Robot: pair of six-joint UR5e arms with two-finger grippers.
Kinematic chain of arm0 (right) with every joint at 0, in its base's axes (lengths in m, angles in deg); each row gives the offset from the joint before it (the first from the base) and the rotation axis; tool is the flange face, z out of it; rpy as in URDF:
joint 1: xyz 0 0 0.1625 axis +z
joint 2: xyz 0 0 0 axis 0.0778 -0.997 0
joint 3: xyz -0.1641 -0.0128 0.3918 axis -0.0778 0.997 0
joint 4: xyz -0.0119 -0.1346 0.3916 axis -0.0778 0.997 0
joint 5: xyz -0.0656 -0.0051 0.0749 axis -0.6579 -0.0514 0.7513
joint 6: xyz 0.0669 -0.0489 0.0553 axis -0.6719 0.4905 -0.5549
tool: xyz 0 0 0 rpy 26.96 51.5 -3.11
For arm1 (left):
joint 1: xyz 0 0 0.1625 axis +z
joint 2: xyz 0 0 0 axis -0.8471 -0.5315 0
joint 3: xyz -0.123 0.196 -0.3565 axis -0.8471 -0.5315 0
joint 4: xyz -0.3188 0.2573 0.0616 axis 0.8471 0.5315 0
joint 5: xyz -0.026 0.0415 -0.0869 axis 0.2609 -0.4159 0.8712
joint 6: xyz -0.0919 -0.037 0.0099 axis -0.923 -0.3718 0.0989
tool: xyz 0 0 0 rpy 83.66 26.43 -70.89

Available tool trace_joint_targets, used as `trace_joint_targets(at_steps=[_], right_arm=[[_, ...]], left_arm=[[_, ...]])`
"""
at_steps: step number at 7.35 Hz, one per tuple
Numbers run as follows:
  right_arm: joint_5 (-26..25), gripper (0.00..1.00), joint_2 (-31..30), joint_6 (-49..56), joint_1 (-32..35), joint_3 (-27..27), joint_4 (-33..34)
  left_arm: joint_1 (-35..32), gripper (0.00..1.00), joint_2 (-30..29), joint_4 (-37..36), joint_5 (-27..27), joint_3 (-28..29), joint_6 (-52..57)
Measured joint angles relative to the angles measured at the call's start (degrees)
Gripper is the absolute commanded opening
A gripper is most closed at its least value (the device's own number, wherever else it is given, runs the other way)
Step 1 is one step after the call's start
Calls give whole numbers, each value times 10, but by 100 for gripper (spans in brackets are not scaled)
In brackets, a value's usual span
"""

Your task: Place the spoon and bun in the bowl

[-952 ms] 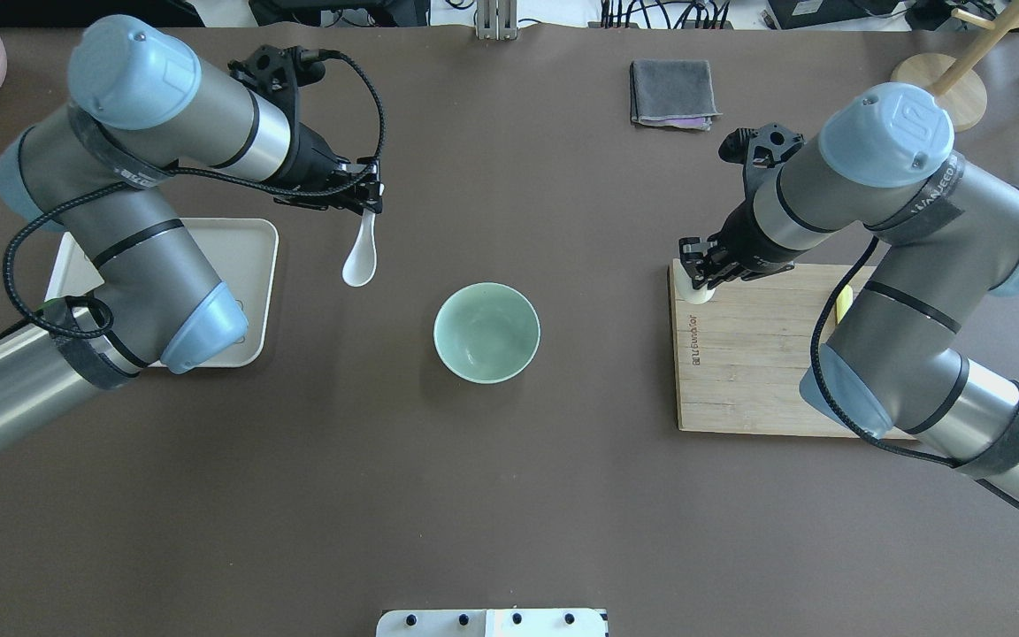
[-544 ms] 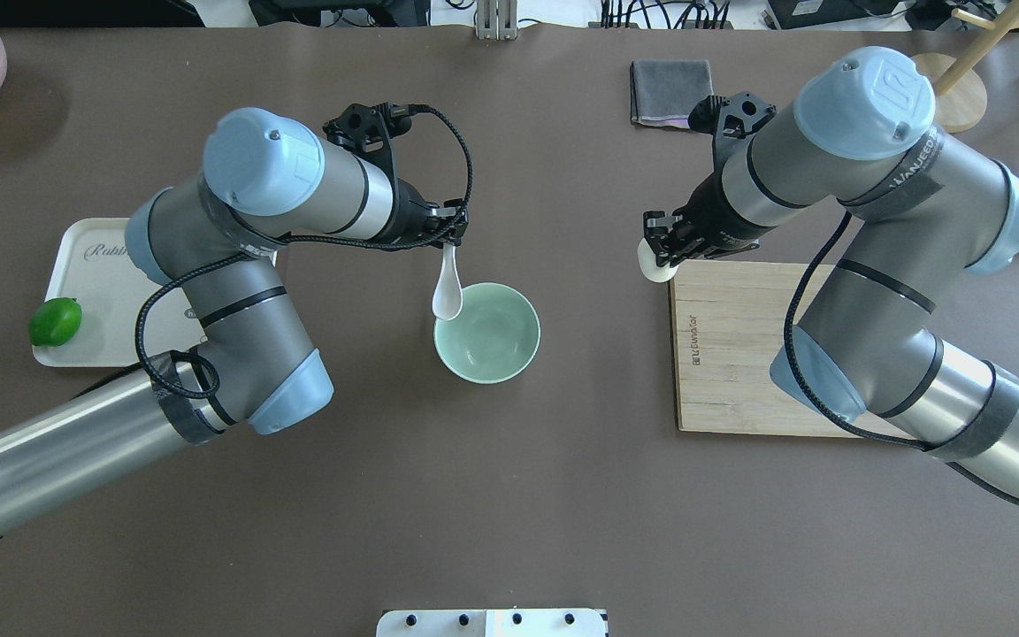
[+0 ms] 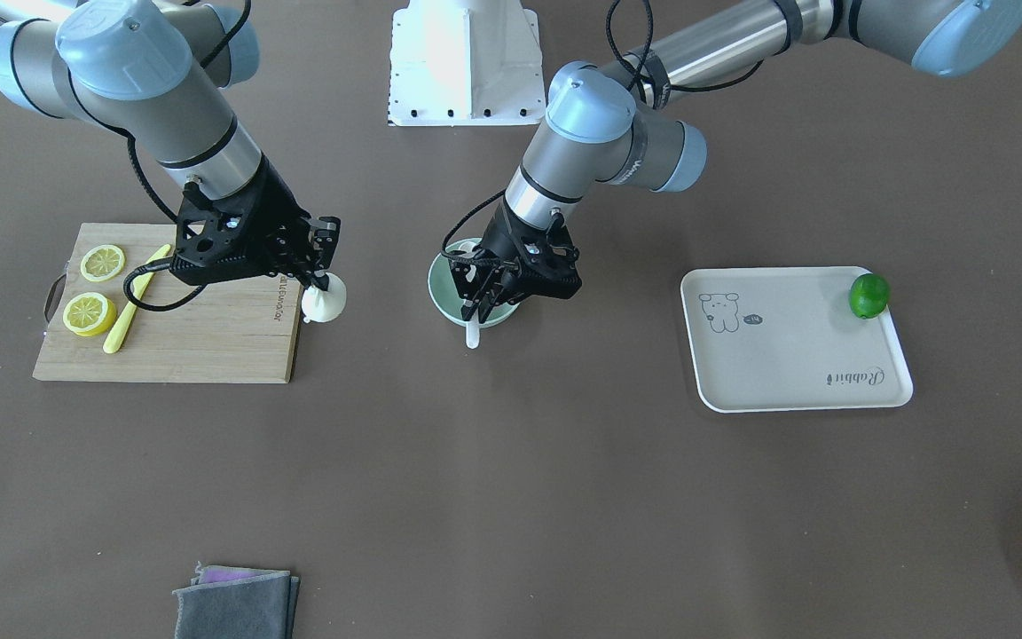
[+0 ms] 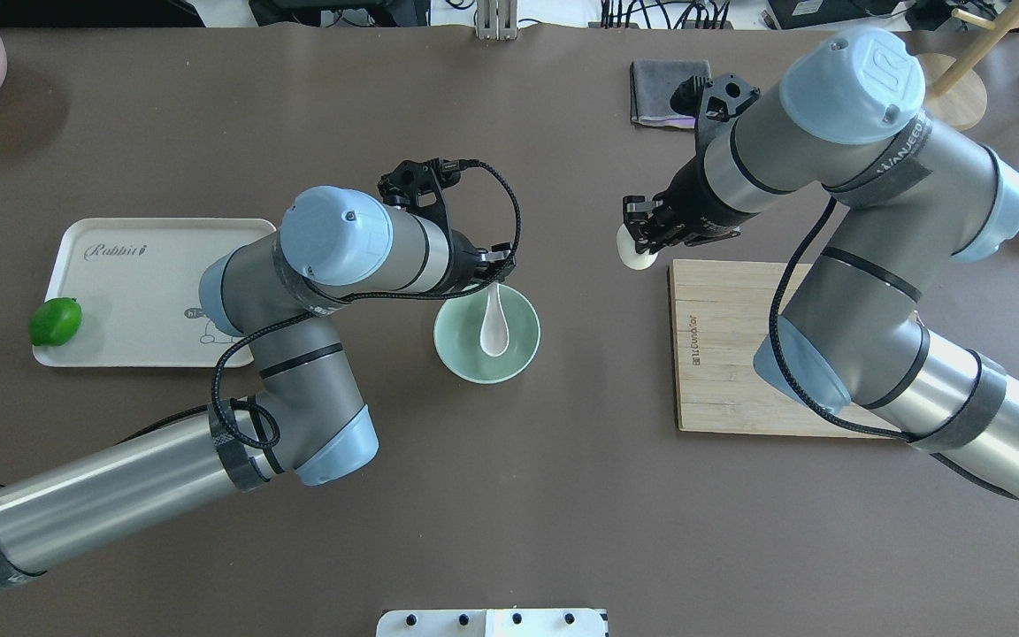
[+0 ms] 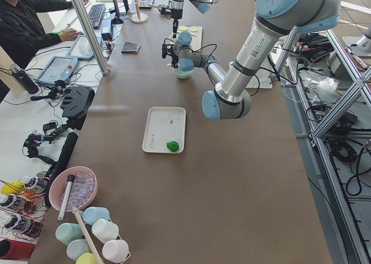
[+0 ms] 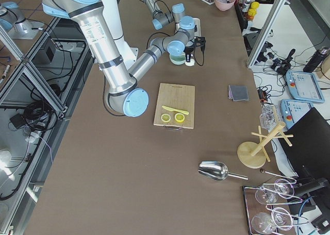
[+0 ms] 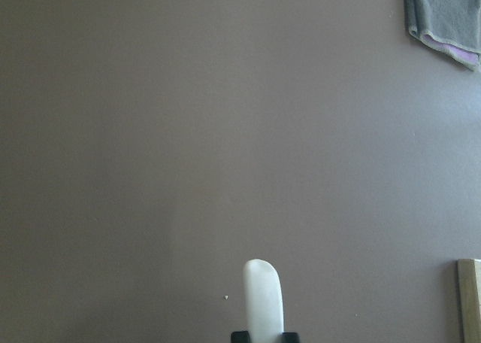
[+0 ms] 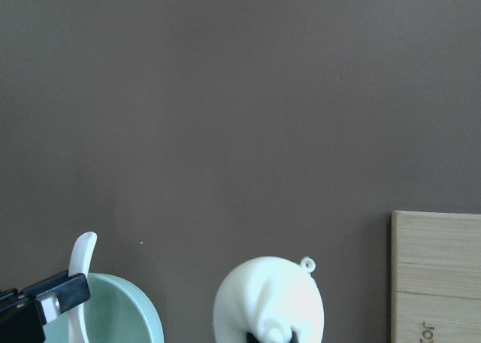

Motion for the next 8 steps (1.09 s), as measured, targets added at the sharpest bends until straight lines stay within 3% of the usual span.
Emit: trace_joint_targets(at_steps=[1, 4, 8], right_arm=[[0, 0, 3, -5, 0, 0, 0], [-2, 0, 17, -14, -7, 3, 0], [-61, 0, 98, -64, -74, 52, -4]], left_arm=[[2, 98, 1, -2, -1, -6, -3], [-12, 98, 15, -9, 3, -27, 28], [-138, 98, 101, -10, 101, -49, 193]])
